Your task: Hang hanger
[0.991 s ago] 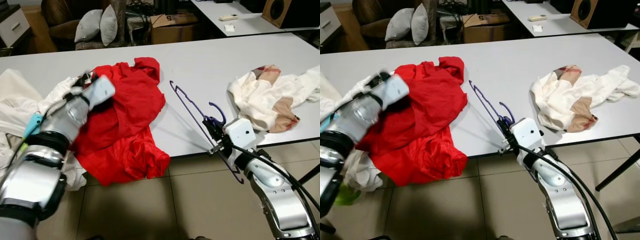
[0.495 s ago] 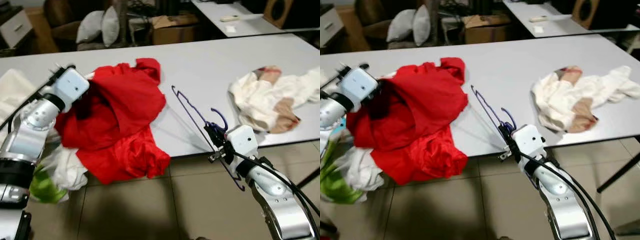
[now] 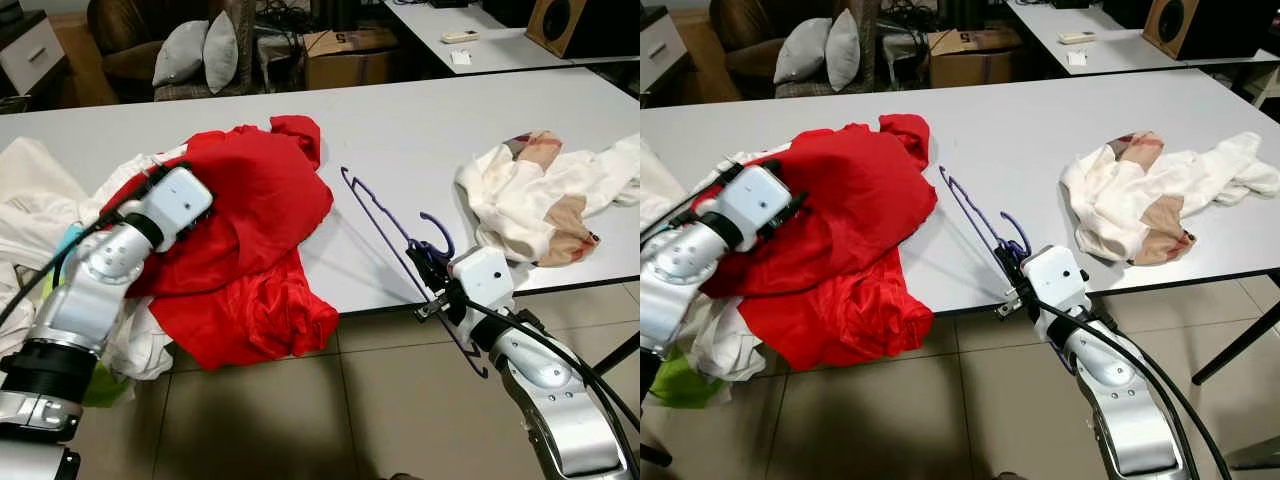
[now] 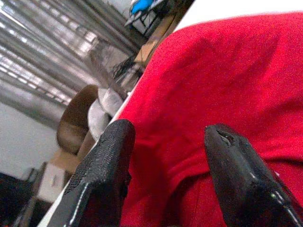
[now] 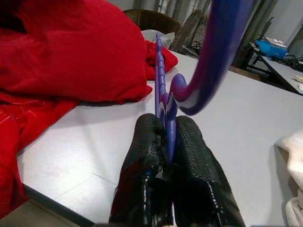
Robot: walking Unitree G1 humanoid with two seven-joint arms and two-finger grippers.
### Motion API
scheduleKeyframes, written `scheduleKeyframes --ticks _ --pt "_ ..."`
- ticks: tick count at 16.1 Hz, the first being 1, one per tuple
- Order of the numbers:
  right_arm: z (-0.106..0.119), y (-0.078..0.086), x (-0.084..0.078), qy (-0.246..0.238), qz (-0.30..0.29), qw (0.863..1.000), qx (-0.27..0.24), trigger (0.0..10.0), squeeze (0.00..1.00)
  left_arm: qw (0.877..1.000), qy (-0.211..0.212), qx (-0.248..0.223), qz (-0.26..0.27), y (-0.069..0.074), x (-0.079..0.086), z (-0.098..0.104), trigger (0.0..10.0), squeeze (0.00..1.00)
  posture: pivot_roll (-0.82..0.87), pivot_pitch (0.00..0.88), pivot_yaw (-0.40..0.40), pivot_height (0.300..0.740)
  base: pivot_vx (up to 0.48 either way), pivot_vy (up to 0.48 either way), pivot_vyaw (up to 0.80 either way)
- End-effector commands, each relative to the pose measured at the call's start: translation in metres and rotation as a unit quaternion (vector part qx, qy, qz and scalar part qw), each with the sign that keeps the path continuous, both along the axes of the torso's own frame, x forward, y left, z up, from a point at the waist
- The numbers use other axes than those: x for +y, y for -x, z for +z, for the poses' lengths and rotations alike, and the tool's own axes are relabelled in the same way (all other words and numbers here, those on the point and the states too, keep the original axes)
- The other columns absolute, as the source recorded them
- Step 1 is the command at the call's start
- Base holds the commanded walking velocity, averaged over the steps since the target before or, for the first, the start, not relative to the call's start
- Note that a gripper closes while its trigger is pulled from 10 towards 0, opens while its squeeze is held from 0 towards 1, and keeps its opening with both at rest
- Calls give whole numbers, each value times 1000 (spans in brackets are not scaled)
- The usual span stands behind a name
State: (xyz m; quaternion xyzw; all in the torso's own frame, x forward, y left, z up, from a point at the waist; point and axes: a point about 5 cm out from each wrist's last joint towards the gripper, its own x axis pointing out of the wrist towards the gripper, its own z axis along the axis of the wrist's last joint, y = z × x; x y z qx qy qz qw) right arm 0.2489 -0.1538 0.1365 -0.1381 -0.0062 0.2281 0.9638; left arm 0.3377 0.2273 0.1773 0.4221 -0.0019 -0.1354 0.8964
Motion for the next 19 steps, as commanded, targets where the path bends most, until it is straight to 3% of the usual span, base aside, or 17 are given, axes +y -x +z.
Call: scheduleKeyframes --ticks 1,2,3,4,5,6,7,8,9,14,19 --pt "2 -1 2 1 5 1000 -5 10000 0 1000 -19 -9 22 -4 2 5 10000 0 -85 0 73 740 0 0 0" --pt "2 -1 2 1 4 1000 -5 10000 0 999 -27 -19 37 -5 4 7 5294 0 -86 0 74 740 0 0 0" --pt "2 -1 2 1 4 1000 -6 10000 0 998 -39 -27 50 -7 6 10 2000 0 -85 0 73 740 0 0 0" --pt "2 -1 3 2 5 1000 -6 10000 0 997 -52 -30 57 -7 7 12 0 0 -84 0 74 740 0 0 0" --pt "2 -1 3 2 5 1000 -6 10000 0 996 -56 -29 59 -7 8 12 0 0 -84 0 74 740 0 0 0" --pt "2 -1 3 2 5 1000 -7 10000 0 996 -65 -21 55 -6 10 11 3020 0 -86 0 75 740 0 0 0" --pt "2 -2 3 1 5 1000 -7 10000 0 998 -54 12 29 -2 8 6 10000 0 -82 0 72 740 0 0 0" --pt "2 -2 3 1 4 1000 -7 10000 0 996 -68 56 -4 3 5 -3 10000 0 -80 0 71 740 0 0 0" --pt "2 -2 3 1 5 1000 -7 10000 0 995 -74 65 -8 4 5 -6 10000 0 -80 0 71 740 0 0 0" --pt "3 -8 7 -1 12 1000 -10 10000 0 989 -120 82 34 -14 16 -10 10000 0 -62 0 63 740 0 0 0" --pt "4 -10 8 0 13 1000 -14 10000 0 982 -118 143 33 -27 10 -28 10000 0 -76 0 81 740 0 0 0"
